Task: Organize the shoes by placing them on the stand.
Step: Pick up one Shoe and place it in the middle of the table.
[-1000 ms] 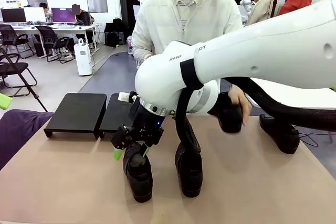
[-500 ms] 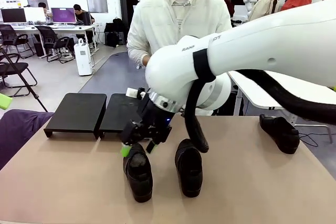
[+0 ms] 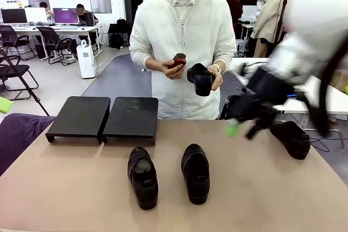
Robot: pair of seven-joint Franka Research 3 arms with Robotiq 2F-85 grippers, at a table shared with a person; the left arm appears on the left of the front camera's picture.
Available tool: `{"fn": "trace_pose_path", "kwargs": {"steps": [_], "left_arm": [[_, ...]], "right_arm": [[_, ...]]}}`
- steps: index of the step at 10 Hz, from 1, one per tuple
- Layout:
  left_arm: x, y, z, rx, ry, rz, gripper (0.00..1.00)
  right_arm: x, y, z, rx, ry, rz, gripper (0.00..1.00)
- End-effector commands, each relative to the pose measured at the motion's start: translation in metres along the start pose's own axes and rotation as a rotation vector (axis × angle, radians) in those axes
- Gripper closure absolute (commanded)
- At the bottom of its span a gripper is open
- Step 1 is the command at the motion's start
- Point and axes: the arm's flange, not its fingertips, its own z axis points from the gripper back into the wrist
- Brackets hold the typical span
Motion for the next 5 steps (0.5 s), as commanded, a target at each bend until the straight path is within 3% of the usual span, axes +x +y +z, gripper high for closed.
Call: {"fn": "trace_pose_path", "kwargs": {"steps": [1,2,5], "left_arm": [[0.0,0.0,0.001,-0.022,-0.003,-0.011,0.0],[0.0,0.0,0.001,-0.022,-0.003,-0.011,0.0],[0.0,0.0,0.001,-0.022,-0.003,-0.011,0.0]], "right_arm": [[-0.056,-0.061,0.067,0.076,-0.166,-0.107,0.0],[-0.088,-0.099,0.098,0.116,-0.253,-0.193,0.0],[-0.153,-0.211,0.137,0.275,-0.35,-0.339,0.0]]}}
